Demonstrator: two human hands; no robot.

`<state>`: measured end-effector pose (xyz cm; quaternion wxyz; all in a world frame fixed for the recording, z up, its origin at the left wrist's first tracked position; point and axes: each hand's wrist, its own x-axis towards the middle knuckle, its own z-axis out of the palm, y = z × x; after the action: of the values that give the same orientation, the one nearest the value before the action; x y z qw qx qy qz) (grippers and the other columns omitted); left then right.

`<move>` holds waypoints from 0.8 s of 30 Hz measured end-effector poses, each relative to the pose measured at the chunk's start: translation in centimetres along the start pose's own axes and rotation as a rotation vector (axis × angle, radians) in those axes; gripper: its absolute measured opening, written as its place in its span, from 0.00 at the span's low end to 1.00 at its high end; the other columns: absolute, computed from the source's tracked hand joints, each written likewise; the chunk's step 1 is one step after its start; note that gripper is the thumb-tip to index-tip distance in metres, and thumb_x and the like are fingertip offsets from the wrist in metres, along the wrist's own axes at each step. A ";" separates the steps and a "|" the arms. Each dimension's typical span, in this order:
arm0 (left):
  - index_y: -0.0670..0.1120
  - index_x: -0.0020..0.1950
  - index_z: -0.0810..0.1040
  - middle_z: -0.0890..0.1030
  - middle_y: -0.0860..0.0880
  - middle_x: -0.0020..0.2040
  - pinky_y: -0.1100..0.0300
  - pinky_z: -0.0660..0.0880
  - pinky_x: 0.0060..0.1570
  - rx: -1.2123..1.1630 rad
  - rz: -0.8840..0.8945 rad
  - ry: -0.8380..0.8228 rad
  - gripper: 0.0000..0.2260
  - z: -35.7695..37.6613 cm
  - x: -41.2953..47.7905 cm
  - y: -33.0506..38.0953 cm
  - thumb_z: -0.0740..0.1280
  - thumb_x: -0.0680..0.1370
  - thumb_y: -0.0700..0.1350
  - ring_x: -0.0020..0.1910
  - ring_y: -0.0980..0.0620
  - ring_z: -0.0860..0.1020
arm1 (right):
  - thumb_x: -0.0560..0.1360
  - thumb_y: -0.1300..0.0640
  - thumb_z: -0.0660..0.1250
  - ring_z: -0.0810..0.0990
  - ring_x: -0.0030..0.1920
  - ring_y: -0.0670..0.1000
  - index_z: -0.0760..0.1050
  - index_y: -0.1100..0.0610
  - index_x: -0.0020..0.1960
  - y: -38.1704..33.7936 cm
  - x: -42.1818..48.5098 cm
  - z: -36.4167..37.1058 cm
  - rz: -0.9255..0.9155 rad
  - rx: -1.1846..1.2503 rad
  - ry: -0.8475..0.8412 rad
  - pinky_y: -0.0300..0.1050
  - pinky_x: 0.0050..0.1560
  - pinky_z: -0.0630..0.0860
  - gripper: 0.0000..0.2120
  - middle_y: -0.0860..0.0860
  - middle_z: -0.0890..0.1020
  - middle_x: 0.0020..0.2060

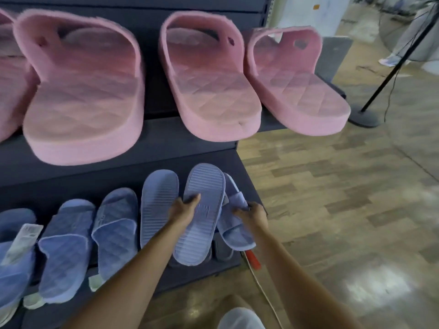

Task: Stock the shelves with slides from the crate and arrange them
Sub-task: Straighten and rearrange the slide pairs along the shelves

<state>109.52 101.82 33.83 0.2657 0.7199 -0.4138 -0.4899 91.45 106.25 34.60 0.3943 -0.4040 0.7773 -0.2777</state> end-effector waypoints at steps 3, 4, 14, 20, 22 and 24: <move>0.39 0.64 0.72 0.77 0.39 0.60 0.49 0.73 0.56 0.086 0.016 0.021 0.29 0.8 2.5 0.6 0.63 0.74 0.62 0.57 0.39 0.76 | 0.69 0.53 0.69 0.71 0.30 0.50 0.74 0.59 0.39 -0.1 2.6 0.8 -0.007 0.017 0.025 0.43 0.29 0.61 0.10 0.50 0.74 0.29; 0.39 0.64 0.72 0.77 0.39 0.59 0.50 0.73 0.54 0.099 0.029 0.022 0.29 1.0 3.3 0.7 0.62 0.75 0.62 0.56 0.39 0.76 | 0.69 0.53 0.69 0.69 0.29 0.50 0.72 0.59 0.37 -0.1 3.3 0.8 -0.022 0.037 0.038 0.44 0.29 0.60 0.11 0.51 0.71 0.28; 0.38 0.68 0.65 0.69 0.37 0.66 0.51 0.70 0.58 0.249 -0.011 0.084 0.21 1.8 1.9 2.8 0.57 0.80 0.50 0.61 0.38 0.71 | 0.72 0.45 0.66 0.72 0.62 0.60 0.60 0.57 0.72 0.6 3.7 -0.8 -0.090 -0.266 -0.152 0.50 0.55 0.71 0.34 0.58 0.71 0.64; 0.42 0.68 0.66 0.71 0.41 0.64 0.53 0.71 0.51 0.323 0.095 -0.042 0.24 -1.4 -2.0 3.5 0.57 0.78 0.56 0.59 0.39 0.73 | 0.75 0.49 0.63 0.71 0.64 0.58 0.57 0.53 0.74 -1.4 -0.4 -3.6 -0.147 -0.412 -0.213 0.55 0.61 0.70 0.31 0.56 0.67 0.69; 0.46 0.69 0.66 0.70 0.42 0.67 0.49 0.71 0.57 0.379 0.132 -0.087 0.30 -2.7 -4.1 3.5 0.57 0.73 0.62 0.62 0.41 0.71 | 0.75 0.48 0.63 0.71 0.64 0.58 0.58 0.53 0.74 -2.2 -2.0 -4.8 -0.202 -0.459 -0.238 0.54 0.61 0.70 0.30 0.55 0.67 0.68; 0.45 0.72 0.63 0.67 0.42 0.69 0.49 0.67 0.61 0.435 0.161 -0.093 0.27 -3.8 -7.0 4.5 0.59 0.77 0.57 0.66 0.41 0.68 | 0.76 0.47 0.63 0.70 0.65 0.56 0.58 0.53 0.74 -3.2 -3.6 -6.0 -0.289 -0.511 -0.233 0.52 0.63 0.68 0.30 0.54 0.67 0.69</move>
<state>110.32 105.42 42.18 0.1233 0.7014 -0.5774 -0.3992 89.02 108.31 41.67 0.3230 -0.6252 0.7061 -0.0783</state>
